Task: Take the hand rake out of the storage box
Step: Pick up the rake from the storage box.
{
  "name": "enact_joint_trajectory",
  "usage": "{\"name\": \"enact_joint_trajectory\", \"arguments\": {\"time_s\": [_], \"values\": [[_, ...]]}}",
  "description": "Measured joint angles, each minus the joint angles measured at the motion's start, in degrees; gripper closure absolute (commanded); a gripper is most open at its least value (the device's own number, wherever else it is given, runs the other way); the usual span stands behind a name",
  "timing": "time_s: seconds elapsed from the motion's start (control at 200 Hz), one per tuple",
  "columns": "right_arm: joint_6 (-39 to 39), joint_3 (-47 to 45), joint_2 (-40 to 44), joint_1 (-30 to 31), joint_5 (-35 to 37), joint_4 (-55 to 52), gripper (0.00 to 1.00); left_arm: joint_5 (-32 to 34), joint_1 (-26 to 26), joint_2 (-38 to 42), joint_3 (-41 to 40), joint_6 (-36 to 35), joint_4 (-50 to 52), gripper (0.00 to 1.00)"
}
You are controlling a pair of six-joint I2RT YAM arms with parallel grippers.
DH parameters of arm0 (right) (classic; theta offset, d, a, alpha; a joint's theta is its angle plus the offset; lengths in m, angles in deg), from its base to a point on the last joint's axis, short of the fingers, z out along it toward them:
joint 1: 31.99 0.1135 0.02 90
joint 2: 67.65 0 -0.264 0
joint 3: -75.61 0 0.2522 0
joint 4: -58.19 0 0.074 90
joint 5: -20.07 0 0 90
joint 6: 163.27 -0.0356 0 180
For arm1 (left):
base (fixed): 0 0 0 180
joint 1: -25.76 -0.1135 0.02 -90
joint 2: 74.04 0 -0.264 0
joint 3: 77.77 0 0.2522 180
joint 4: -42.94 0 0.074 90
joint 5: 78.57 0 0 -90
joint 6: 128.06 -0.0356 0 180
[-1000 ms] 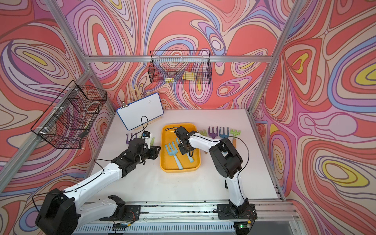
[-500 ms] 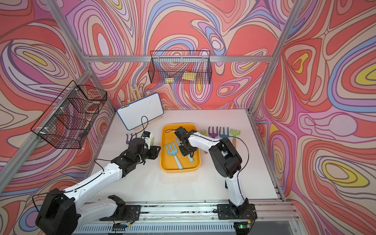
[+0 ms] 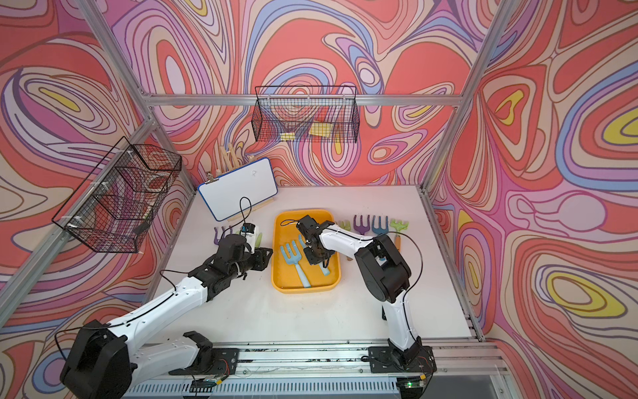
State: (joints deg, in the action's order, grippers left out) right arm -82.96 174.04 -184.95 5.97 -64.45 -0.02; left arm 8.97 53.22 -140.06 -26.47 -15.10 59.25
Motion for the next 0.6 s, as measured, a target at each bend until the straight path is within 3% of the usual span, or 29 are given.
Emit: {"name": "enact_joint_trajectory", "arguments": {"time_s": [0.601], "values": [[-0.15,-5.84,14.99,0.00,0.13,4.42,0.82,0.04,0.33,0.00,0.00,-0.02,0.00,0.52]]}}
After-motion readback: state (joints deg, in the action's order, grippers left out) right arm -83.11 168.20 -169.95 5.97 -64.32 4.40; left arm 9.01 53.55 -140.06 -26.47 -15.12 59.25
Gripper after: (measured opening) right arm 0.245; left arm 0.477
